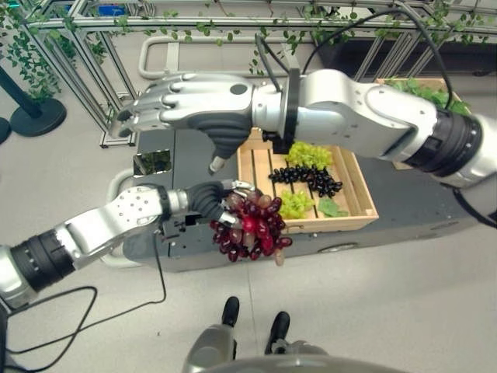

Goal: Pick up the fruits from the basket on one side to the basket on the other side

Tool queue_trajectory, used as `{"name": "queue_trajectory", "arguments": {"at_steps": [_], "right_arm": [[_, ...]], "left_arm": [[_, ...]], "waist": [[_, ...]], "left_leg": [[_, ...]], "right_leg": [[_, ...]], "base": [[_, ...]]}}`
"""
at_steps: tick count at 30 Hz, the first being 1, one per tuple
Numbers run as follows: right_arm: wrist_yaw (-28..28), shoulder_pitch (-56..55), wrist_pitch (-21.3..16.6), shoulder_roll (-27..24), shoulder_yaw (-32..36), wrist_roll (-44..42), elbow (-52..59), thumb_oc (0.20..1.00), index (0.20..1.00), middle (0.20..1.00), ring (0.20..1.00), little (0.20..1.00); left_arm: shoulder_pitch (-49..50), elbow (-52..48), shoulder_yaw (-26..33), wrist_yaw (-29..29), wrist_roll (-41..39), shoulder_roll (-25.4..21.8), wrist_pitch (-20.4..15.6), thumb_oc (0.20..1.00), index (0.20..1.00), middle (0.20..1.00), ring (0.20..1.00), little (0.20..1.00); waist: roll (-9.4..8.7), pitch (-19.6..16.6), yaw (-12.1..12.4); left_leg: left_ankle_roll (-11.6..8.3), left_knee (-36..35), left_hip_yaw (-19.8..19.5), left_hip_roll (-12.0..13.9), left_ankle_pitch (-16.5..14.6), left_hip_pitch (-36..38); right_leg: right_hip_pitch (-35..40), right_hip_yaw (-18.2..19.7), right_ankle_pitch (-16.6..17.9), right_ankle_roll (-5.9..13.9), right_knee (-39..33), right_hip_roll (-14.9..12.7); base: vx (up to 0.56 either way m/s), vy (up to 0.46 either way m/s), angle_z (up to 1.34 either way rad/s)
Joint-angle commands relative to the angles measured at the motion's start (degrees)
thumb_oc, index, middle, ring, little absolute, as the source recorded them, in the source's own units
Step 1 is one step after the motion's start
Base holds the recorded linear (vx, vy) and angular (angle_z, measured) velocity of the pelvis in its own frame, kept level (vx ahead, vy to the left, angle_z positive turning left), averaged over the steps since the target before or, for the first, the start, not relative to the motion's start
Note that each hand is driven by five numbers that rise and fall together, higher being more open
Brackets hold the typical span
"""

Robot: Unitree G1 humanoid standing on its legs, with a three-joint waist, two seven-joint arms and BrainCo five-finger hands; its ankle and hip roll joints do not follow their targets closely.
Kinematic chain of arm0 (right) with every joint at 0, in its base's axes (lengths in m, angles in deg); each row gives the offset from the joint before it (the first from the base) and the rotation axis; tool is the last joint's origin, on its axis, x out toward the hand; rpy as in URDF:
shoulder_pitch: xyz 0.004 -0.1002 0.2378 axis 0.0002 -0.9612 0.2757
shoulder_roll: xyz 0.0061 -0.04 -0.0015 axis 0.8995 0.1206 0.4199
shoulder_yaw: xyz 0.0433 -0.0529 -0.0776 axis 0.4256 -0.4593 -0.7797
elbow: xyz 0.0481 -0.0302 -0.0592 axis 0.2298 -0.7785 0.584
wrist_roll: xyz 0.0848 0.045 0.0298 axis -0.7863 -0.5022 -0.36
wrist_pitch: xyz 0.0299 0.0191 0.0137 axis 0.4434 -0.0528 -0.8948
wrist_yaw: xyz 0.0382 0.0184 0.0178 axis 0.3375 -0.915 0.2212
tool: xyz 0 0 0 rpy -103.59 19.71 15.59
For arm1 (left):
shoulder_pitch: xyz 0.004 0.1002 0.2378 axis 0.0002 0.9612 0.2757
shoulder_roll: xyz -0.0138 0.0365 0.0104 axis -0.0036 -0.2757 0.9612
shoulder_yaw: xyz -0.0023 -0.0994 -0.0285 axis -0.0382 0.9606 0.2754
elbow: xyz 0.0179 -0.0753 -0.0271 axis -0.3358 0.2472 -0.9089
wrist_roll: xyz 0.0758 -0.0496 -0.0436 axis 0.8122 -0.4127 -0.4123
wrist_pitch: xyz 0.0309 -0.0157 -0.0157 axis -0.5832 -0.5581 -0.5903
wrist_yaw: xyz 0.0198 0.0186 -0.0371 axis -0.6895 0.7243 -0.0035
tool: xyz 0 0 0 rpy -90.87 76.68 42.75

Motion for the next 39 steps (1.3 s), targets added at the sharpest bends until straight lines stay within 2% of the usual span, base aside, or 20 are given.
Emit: {"name": "queue_trajectory", "arguments": {"at_steps": [1,9,10,13,14,18,25,33,39], "right_arm": [[1.7,1.7,-1.0,0.1,0.5,-0.2,1.8,1.000,1.000,1.000,1.000,1.000],[1.6,0.0,-1.2,-1.9,1.0,-1.9,0.9,1.000,1.000,1.000,1.000,1.000],[1.5,-0.9,-1.3,-2.4,1.4,-3.7,0.3,1.000,1.000,1.000,1.000,1.000],[1.4,-1.8,-1.3,-2.4,1.6,-5.0,-1.2,1.000,1.000,1.000,1.000,1.000],[2.0,-2.7,-1.3,-2.9,2.1,-5.9,-2.8,1.000,1.000,1.000,1.000,1.000],[2.5,-4.2,-1.0,-3.5,2.6,-6.0,-7.0,1.000,1.000,1.000,1.000,1.000],[3.6,-6.7,-0.1,-3.2,4.1,-3.5,-13.4,1.000,1.000,1.000,1.000,1.000],[4.4,-10.1,0.8,-2.4,6.4,-2.6,-18.9,1.000,1.000,1.000,1.000,1.000],[4.7,-17.1,1.5,-1.6,11.8,-4.5,-22.3,1.000,1.000,1.000,1.000,1.000]], "left_arm": [[4.3,-3.0,8.2,0.0,-3.1,1.1,-3.3,0.200,0.200,0.200,0.200,0.200],[10.0,-2.9,12.9,0.1,-7.5,2.8,-3.0,0.200,0.200,0.200,0.200,0.200],[12.1,-2.8,13.8,-0.5,-11.1,4.1,-2.1,0.200,0.200,0.200,0.200,0.200],[14.8,-2.8,14.8,-1.4,-14.8,5.6,-0.9,0.200,0.200,0.200,0.200,0.200],[17.9,-3.0,15.4,-2.2,-19.0,7.5,0.7,0.200,0.200,0.200,0.200,0.200],[22.6,-3.3,15.8,-3.5,-23.5,10.0,3.2,0.200,0.200,0.200,0.200,0.200],[26.8,-3.9,16.1,-4.6,-28.9,13.5,5.7,0.200,0.200,0.200,0.200,0.200],[30.6,-5.3,18.4,-4.8,-32.7,17.1,6.9,0.200,0.200,0.200,0.200,0.200],[33.9,-5.7,20.8,-4.0,-34.6,21.3,7.0,0.200,0.200,0.200,0.200,0.200]], "waist": [[-3.18,-4.3,0.7],[-3.27,-4.4,0.8],[-3.36,-4.3,0.8],[-3.48,-4.3,0.8],[-3.60,-4.1,0.8],[-3.82,-3.8,0.9],[-4.13,-3.2,1.1],[-4.14,-2.8,1.3],[-3.77,-2.4,1.2]], "left_leg": [[-1.28,1.1,3.1,-0.3,-3.2,1.7],[-1.28,1.0,2.9,-0.4,-3.1,1.8],[-1.29,1.0,3.0,-0.3,-3.1,1.8],[-1.30,1.0,3.0,-0.3,-3.1,1.8],[-1.27,1.0,3.0,-0.4,-3.1,1.7],[-1.23,1.1,3.0,-0.4,-3.1,1.6],[-1.11,1.3,2.8,-0.4,-3.1,1.5],[-0.97,1.5,2.7,-0.6,-3.2,1.3],[-0.80,1.6,2.6,-0.7,-3.2,1.2]], "right_leg": [[1.1,-0.4,1.8,6.04,0.8,-4.8],[1.2,-0.7,1.8,6.02,0.7,-4.8],[1.2,-0.8,1.8,6.03,0.7,-4.8],[1.2,-0.9,1.8,5.98,0.7,-4.8],[1.2,-0.8,1.8,5.97,0.7,-4.8],[1.1,-0.8,1.7,5.89,0.7,-4.7],[1.1,-0.9,1.6,5.78,0.9,-4.7],[1.1,-1.1,1.6,5.70,0.9,-4.8],[1.1,-1.2,1.6,5.60,0.9,-4.9]], "base": [[0.00,0.000,0.00],[0.00,0.004,0.03],[0.00,0.004,0.05],[0.00,0.001,0.01],[0.00,0.000,0.00],[0.00,0.000,0.00],[0.00,0.000,0.00],[0.00,0.000,0.00],[0.00,0.000,0.00]]}}
